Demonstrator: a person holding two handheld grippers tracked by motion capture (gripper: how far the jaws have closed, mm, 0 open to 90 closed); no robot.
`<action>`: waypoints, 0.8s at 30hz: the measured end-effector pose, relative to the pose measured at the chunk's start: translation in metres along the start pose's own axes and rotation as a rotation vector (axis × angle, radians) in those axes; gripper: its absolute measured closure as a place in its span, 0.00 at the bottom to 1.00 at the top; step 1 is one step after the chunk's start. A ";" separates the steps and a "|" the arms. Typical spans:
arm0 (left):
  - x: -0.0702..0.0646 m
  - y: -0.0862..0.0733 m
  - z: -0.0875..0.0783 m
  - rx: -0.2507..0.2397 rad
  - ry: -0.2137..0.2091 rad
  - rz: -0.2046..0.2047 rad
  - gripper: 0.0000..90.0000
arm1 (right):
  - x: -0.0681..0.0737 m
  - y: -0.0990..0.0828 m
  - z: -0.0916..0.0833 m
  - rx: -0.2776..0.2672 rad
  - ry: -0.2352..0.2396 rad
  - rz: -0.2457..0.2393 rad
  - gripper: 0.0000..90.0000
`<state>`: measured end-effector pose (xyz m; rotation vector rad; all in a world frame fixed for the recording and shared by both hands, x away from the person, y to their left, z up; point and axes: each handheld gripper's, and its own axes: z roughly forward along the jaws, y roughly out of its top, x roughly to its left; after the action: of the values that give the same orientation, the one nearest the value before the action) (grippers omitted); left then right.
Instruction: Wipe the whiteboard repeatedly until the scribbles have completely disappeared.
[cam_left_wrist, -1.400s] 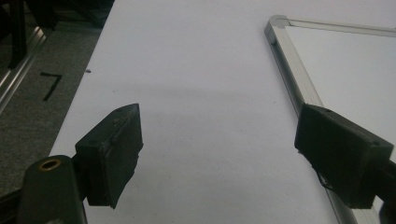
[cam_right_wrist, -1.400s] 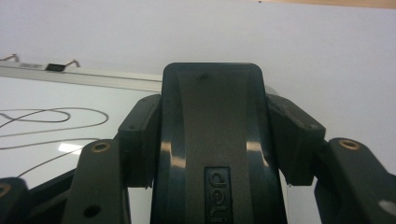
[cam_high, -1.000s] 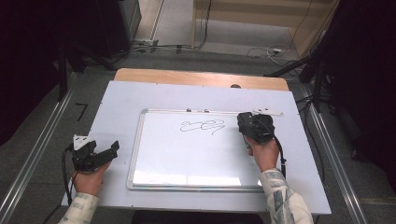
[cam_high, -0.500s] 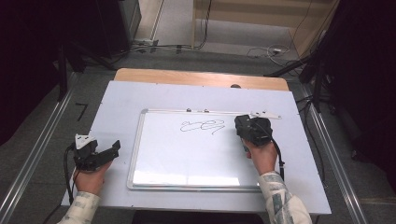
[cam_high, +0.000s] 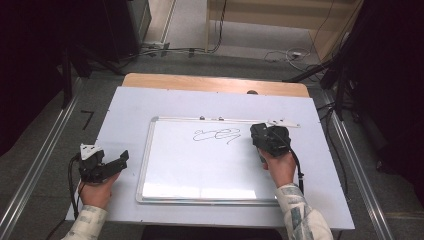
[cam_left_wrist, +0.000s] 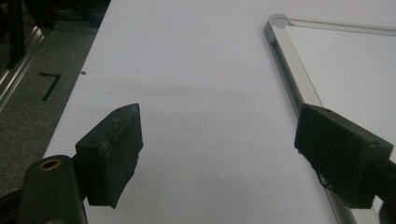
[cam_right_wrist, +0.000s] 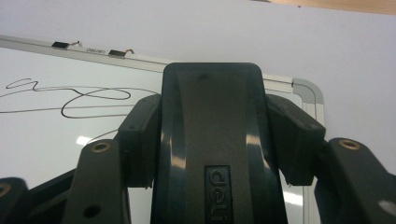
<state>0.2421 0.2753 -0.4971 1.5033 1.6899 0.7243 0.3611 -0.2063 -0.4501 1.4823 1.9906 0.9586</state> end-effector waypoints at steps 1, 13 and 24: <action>0.000 0.000 0.000 0.003 0.001 0.000 0.18 | 0.000 0.000 0.002 0.002 0.002 0.001 0.43; 0.000 0.000 0.000 -0.003 0.000 -0.001 0.18 | 0.004 0.000 0.020 0.033 -0.008 -0.007 0.43; 0.000 0.000 -0.001 -0.003 -0.001 -0.002 0.18 | 0.012 0.005 0.042 0.052 -0.025 -0.032 0.43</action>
<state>0.2415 0.2759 -0.4962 1.5001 1.6887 0.7247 0.3916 -0.1835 -0.4727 1.4780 2.0295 0.8777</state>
